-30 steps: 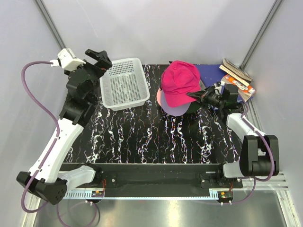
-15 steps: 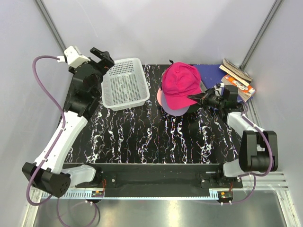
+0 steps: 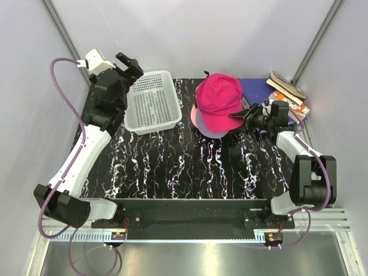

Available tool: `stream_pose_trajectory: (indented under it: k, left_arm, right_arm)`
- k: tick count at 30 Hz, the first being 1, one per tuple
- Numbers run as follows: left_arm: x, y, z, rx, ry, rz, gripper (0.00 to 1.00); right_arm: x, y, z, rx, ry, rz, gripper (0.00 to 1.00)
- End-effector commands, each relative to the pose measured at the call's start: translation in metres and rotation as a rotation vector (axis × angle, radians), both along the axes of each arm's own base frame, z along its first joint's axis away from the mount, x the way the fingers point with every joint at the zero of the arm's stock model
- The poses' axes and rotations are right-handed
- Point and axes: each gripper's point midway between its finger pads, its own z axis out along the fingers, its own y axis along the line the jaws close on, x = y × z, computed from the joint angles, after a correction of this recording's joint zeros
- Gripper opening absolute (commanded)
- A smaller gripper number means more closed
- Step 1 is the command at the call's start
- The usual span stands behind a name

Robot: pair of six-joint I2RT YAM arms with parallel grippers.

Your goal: Stack the hats

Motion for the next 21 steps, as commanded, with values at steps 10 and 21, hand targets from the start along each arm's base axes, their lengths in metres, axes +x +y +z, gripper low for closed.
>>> stream_pose_trajectory:
  k: [10, 21]
  left_arm:
    - [0.021, -0.019, 0.034, 0.02, -0.083, -0.079, 0.99]
    - [0.036, -0.032, 0.017, 0.04, -0.043, -0.126, 0.99]
  right_arm:
    - [0.015, -0.044, 0.001, -0.232, -0.045, -0.195, 0.76]
    - [0.003, -0.07, 0.007, -0.399, -0.047, -0.257, 0.77]
